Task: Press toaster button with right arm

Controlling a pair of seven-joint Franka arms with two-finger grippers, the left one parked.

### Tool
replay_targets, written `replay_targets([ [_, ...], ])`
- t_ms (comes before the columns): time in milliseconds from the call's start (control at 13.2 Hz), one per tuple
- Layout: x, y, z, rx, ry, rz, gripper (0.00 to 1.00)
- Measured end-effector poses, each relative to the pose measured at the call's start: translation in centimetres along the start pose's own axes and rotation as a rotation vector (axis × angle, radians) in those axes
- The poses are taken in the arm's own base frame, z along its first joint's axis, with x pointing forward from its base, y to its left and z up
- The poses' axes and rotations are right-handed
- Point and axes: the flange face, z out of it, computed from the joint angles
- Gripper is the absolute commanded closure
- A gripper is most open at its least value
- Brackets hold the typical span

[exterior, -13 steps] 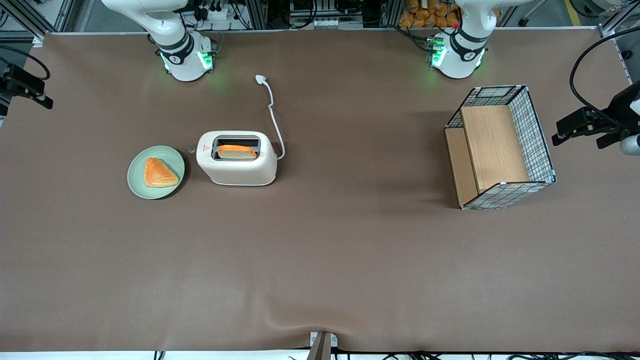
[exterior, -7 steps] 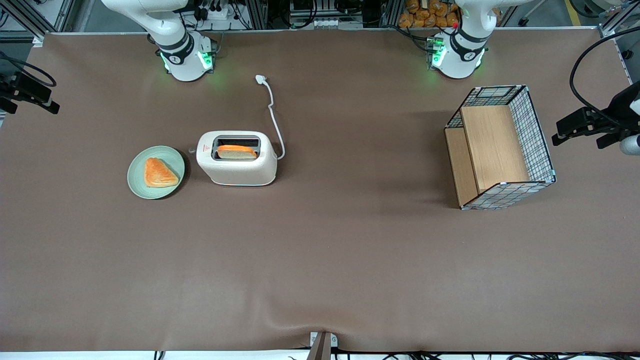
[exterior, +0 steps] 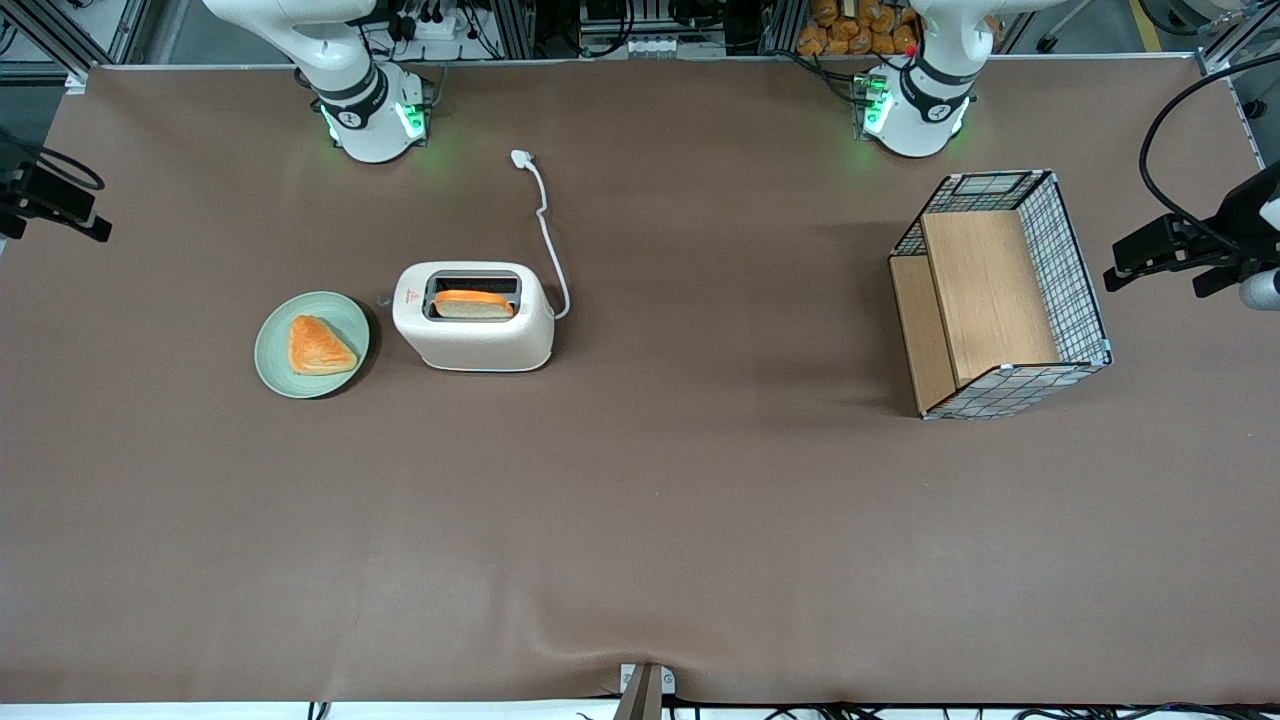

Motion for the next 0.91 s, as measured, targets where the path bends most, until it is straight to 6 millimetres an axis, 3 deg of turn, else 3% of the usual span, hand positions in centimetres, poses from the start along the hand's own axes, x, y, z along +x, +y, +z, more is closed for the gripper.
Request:
replay_targets([
  [911,-0.32,-1.13,-0.55,-0.003,-0.030,-0.020,0.00],
])
